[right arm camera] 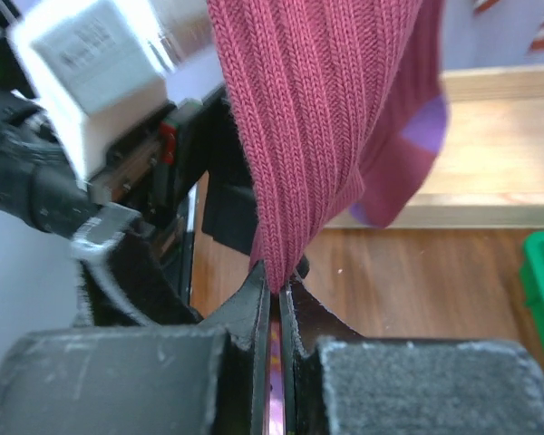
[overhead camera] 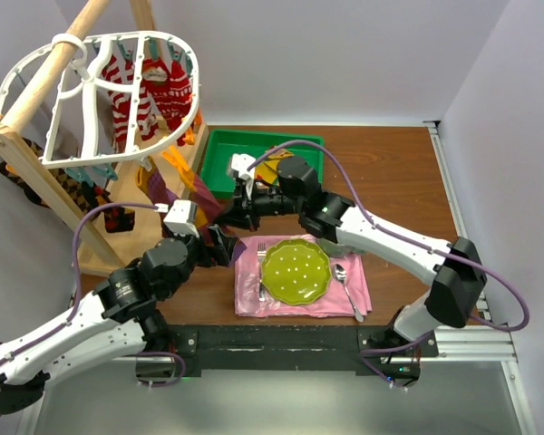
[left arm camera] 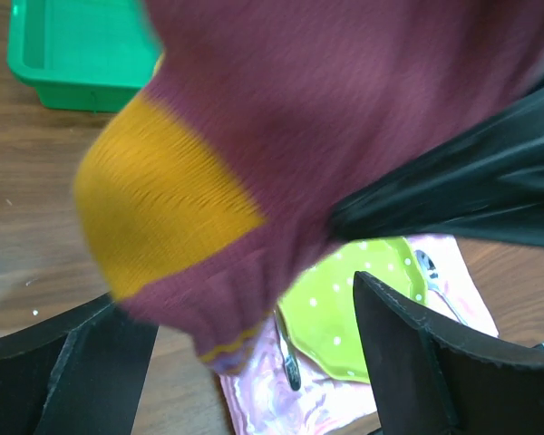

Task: Remove the socks clipped to the hanger
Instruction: Remove the sock from the hanger.

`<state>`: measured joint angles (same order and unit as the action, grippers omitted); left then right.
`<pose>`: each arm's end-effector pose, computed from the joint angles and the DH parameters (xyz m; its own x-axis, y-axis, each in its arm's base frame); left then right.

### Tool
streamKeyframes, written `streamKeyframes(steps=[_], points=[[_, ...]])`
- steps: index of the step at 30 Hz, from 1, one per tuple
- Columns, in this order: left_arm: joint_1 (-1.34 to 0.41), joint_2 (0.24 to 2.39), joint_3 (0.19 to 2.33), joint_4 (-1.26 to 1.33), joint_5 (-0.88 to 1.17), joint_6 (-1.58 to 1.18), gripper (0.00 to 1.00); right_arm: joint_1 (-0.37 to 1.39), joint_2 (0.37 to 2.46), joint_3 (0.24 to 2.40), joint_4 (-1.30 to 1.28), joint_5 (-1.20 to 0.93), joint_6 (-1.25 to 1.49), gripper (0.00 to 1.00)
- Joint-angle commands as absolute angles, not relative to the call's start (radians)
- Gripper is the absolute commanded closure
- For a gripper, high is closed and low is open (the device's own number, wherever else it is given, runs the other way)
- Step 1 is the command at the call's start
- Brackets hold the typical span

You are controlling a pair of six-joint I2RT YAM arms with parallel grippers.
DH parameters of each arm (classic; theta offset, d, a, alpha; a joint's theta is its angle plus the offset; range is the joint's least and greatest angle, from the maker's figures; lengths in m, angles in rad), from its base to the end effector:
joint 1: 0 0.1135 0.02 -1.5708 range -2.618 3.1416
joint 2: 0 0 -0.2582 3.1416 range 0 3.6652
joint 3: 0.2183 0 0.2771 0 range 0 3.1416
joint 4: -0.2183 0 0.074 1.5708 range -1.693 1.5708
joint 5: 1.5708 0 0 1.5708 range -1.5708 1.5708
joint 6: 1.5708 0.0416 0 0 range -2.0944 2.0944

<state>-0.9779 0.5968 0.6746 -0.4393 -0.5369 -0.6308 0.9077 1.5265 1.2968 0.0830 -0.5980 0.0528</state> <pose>0.1149 -0.1325 0.3006 -0.4222 -0.2803 -0.8621 0.2431 0.8811 -0.4056 0.2234 0.3240 0.3524 -0.1423 -0.1113 -0.9835 -0.9880 0.0758 0.1344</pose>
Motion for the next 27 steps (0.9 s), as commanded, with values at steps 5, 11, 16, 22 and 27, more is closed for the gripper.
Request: streamKeyframes(steps=[5,11,16,22,27], points=[[-0.980,0.591,0.658,-0.330,-0.586,-0.561,0.16,0.893,1.604,1.413,0.060,-0.719,0.055,1.00],[-0.980,0.592,0.634,-0.292,-0.610,-0.545,0.68,0.890,1.635,1.445,0.074,-0.739,0.080,1.00],[-0.980,0.592,0.623,-0.287,-0.618,-0.548,1.00,0.890,1.646,1.451,0.081,-0.742,0.092,1.00],[-0.980,0.592,0.606,-0.281,-0.604,-0.557,1.00,0.890,1.632,1.433,0.084,-0.658,0.100,0.85],[-0.980,0.617,0.603,-0.272,-0.594,-0.565,1.00,0.890,1.591,1.394,0.115,-0.580,0.112,0.72]])
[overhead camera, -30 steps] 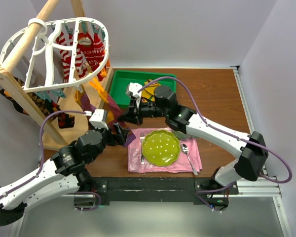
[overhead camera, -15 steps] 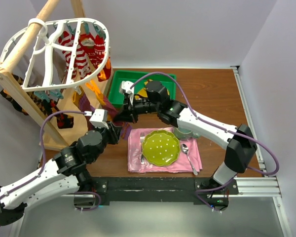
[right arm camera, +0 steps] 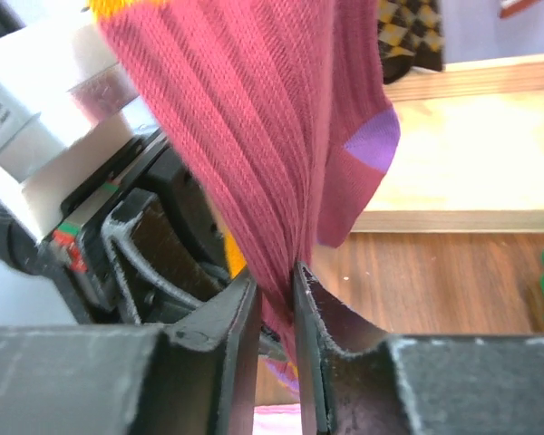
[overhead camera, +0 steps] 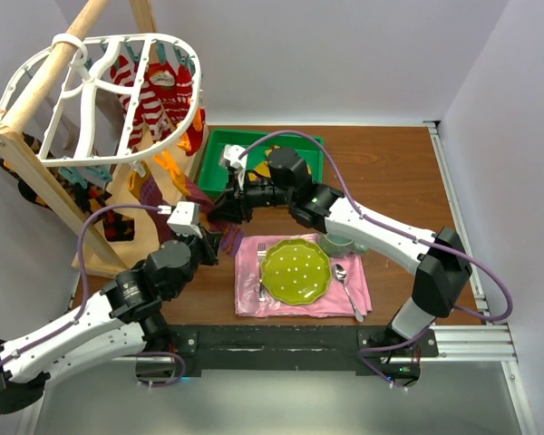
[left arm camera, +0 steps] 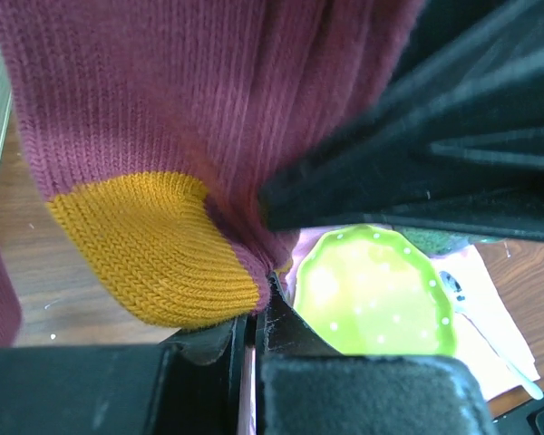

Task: Remove the socks clipped to the hanger
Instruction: Remove the sock from the hanger.

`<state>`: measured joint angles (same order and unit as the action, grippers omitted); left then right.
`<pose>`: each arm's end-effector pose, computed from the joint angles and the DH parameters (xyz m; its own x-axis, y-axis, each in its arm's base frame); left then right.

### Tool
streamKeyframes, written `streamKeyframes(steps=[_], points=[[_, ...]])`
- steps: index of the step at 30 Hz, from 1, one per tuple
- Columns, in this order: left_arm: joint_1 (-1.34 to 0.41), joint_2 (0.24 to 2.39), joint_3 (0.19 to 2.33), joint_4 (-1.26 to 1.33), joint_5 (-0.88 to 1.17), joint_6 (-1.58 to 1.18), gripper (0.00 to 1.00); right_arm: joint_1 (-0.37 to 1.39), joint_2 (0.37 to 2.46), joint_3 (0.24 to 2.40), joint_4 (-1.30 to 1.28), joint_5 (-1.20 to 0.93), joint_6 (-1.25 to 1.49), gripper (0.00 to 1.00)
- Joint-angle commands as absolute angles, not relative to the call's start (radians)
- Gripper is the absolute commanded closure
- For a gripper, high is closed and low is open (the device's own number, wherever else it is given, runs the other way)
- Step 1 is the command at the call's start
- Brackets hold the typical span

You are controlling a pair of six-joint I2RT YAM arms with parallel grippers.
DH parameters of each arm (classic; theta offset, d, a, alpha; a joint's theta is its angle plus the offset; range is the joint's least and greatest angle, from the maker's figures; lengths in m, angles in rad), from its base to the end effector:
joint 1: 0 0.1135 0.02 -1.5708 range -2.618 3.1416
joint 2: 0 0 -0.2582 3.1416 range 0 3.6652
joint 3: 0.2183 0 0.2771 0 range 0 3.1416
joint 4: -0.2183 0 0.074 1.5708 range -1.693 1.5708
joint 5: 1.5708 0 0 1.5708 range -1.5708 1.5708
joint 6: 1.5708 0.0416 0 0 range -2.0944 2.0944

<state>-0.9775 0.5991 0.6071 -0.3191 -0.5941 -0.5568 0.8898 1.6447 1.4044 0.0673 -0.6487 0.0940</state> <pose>0.1200 -0.1363 0.2881 -0.3509 -0.2629 -0.8988 0.2399 0.9025 -0.3576 0.2459 0.3434 0.3465 -0.2012 -0.1295 -0.9710 -0.9792 0.0517 0.1960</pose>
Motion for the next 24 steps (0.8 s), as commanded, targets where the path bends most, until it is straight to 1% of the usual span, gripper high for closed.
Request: streamKeyframes(steps=[1,3,4,7,8,11,12,18,24], points=[[-0.980,0.620,0.604,-0.270,-0.592,-0.569,1.00,0.890,1.586,1.393,0.123,-0.571,0.112,0.67],[-0.980,0.626,0.604,-0.268,-0.591,-0.569,1.00,0.890,1.577,1.385,0.127,-0.546,0.113,0.63],[-0.980,0.629,0.606,-0.265,-0.591,-0.571,1.00,0.891,1.574,1.385,0.130,-0.542,0.114,0.59],[-0.980,0.630,0.604,-0.265,-0.592,-0.575,1.00,0.890,1.560,1.376,0.144,-0.517,0.115,0.54],[-0.980,0.637,0.604,-0.267,-0.594,-0.578,1.00,0.890,1.556,1.373,0.147,-0.514,0.115,0.51],[-0.980,0.646,0.606,-0.268,-0.594,-0.584,1.00,0.891,1.537,1.362,0.169,-0.480,0.124,0.48],[-0.980,0.649,0.606,-0.265,-0.592,-0.584,1.00,0.890,1.536,1.361,0.172,-0.474,0.126,0.45],[-0.980,0.653,0.609,-0.255,-0.581,-0.583,1.00,0.890,1.554,1.367,0.173,-0.483,0.127,0.39],[-0.980,0.663,0.609,-0.242,-0.560,-0.581,1.00,0.891,1.591,1.379,0.163,-0.505,0.129,0.37]])
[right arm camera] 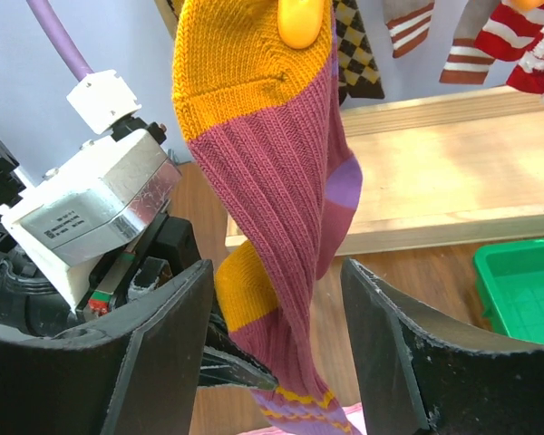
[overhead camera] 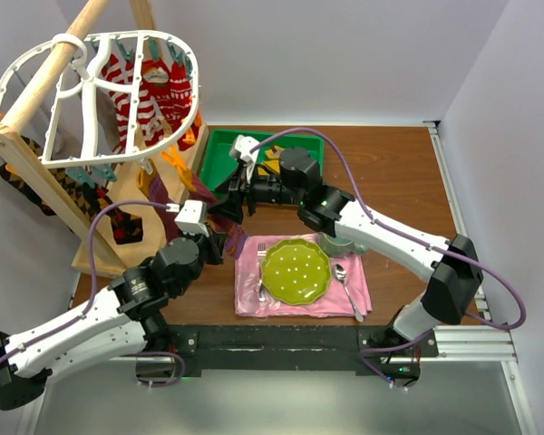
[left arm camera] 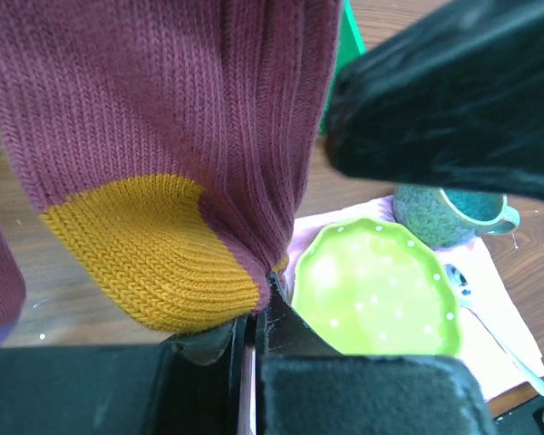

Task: Remove the socks clipped to the hanger
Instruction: Remove the sock from the hanger.

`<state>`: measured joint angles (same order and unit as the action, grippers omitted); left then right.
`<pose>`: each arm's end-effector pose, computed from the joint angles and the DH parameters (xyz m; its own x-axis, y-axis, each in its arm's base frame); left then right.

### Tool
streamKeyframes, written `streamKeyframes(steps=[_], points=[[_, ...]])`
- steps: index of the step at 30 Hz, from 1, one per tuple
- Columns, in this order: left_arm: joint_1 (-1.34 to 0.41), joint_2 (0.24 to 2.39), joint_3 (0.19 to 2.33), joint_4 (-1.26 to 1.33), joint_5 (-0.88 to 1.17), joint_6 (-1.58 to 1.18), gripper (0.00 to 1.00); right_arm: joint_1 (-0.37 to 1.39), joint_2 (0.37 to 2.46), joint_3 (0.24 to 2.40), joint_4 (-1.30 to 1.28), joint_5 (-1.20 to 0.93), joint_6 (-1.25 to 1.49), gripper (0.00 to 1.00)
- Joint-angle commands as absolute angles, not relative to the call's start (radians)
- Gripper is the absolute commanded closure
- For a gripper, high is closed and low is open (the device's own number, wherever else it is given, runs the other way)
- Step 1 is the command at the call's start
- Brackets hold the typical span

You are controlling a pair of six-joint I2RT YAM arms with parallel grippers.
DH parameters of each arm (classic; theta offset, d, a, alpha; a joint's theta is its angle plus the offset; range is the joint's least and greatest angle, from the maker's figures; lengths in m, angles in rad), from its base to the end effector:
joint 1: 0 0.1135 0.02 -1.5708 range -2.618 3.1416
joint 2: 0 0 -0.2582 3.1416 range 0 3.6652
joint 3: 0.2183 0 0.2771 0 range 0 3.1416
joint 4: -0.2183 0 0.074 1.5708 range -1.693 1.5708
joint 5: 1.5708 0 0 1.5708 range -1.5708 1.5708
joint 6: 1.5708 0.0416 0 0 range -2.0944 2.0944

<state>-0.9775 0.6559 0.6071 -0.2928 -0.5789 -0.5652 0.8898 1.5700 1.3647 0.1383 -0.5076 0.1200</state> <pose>0.1257 -0.1457 0.2813 -0.3755 -0.2450 -0.8939 0.2424 0.9049 -0.3499 0.2405 0.3289 0.3679 -0.1597 -0.0309 -0.9867 -0.9722 0.1784 0.1518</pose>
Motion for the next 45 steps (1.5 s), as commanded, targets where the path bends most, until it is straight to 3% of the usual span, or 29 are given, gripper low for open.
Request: streamKeyframes(steps=[1,12,17,21,22,24,25,29,36,45], points=[[-0.980,0.664,0.609,-0.238,-0.558,-0.581,1.00,0.891,1.592,1.374,0.163,-0.500,0.127,0.37],[-0.980,0.661,0.612,-0.235,-0.555,-0.581,1.00,0.890,1.608,1.305,0.170,-0.479,0.117,0.32],[-0.980,0.660,0.612,-0.233,-0.552,-0.581,1.00,0.890,1.609,1.282,0.187,-0.480,0.127,0.35],[-0.980,0.653,0.609,-0.235,-0.552,-0.586,1.00,0.891,1.609,1.272,0.190,-0.476,0.132,0.53],[-0.980,0.650,0.607,-0.235,-0.552,-0.586,1.00,0.891,1.608,1.267,0.190,-0.471,0.132,0.68],[-0.980,0.650,0.607,-0.239,-0.552,-0.589,1.00,0.891,1.598,1.255,0.193,-0.454,0.132,0.85],[-0.980,0.647,0.607,-0.239,-0.552,-0.591,1.00,0.891,1.595,1.252,0.193,-0.450,0.132,0.99],[-0.980,0.638,0.611,-0.250,-0.555,-0.595,1.00,0.891,1.578,1.246,0.178,-0.410,0.126,1.00],[-0.980,0.600,0.664,-0.330,-0.552,-0.617,0.62,0.891,1.565,1.243,0.126,-0.336,0.115,1.00],[-0.980,0.528,0.785,-0.371,-0.529,-0.641,0.50,0.943,1.566,1.267,0.086,-0.157,0.106,1.00]])
